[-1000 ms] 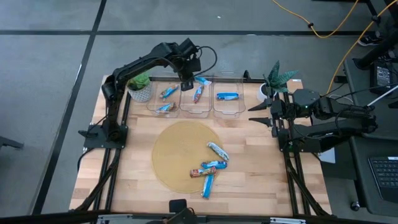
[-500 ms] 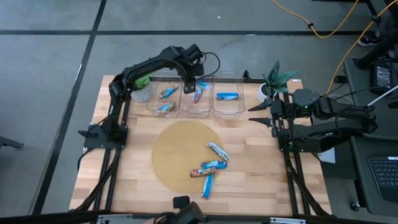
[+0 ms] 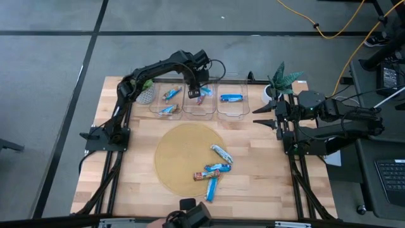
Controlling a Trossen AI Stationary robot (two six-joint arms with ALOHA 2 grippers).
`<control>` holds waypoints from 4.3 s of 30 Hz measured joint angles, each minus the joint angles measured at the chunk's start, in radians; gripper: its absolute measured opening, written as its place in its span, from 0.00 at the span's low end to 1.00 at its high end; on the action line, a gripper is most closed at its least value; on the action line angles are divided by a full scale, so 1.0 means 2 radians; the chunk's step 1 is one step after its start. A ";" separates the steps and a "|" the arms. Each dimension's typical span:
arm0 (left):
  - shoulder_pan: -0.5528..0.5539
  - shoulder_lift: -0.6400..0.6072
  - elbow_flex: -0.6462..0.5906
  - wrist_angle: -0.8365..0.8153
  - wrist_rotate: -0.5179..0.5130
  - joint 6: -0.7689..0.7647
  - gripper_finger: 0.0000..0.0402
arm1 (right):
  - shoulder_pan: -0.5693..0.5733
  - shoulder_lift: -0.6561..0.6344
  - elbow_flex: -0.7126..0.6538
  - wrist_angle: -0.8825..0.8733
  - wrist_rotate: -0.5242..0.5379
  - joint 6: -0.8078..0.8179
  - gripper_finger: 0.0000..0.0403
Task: Pick and place Granola Bars by type
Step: Put the red granola bar into the middle transparent bin
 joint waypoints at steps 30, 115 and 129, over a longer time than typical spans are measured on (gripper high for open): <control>-0.026 0.077 0.000 -0.033 -0.011 0.034 0.07 | 0.000 0.000 0.000 -0.003 0.000 -0.002 0.40; -0.260 -0.102 0.159 0.021 0.121 -0.134 0.36 | 0.000 0.000 0.000 -0.045 -0.019 -0.028 0.40; -0.353 -0.101 0.159 0.020 0.049 -0.218 0.36 | 0.000 0.000 0.000 -0.067 -0.019 -0.031 0.40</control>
